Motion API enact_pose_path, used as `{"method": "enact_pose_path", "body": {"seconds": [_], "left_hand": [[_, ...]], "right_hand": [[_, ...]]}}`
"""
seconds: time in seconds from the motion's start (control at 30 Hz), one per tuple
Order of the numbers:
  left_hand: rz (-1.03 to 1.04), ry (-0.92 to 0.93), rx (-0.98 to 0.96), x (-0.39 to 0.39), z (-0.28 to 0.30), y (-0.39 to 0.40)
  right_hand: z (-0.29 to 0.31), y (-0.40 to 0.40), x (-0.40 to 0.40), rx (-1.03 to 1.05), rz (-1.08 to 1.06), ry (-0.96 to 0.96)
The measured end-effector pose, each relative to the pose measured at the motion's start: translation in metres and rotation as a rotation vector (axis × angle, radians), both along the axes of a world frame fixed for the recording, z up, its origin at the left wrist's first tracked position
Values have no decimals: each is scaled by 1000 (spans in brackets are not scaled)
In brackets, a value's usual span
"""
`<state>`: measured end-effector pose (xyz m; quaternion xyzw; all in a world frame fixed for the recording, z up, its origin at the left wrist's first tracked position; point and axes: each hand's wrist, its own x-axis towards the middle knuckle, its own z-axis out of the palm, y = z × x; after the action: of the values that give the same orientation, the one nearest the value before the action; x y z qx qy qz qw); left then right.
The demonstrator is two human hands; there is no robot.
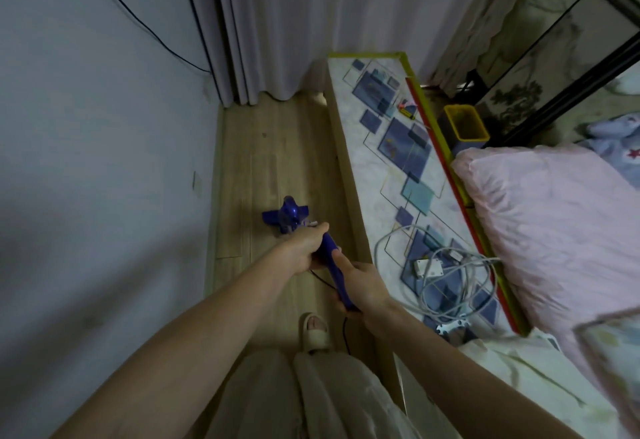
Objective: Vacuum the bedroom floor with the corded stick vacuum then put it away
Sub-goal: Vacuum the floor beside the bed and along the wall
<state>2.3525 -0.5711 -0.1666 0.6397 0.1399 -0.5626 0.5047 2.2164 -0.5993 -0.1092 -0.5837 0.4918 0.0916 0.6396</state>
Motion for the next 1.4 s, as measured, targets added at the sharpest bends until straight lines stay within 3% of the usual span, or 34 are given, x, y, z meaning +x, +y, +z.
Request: {"method": "enact_pose_path", "body": {"seconds": [0.27, 0.87, 0.97, 1.17, 1.4], "left_hand": [[62, -3, -67, 62, -20, -43], [179, -57, -15, 240, -74, -158], [193, -64, 11, 253, -81, -154], [185, -80, 14, 261, -76, -139], [172, -53, 3, 230, -55, -120]], "right_hand": [[-36, -50, 68, -21, 43, -34], [-114, -177, 256, 34, 195, -69], [-116, -172, 269, 116, 191, -33], [-117, -142, 279, -84, 102, -64], [-84, -127, 248, -39, 96, -61]]}}
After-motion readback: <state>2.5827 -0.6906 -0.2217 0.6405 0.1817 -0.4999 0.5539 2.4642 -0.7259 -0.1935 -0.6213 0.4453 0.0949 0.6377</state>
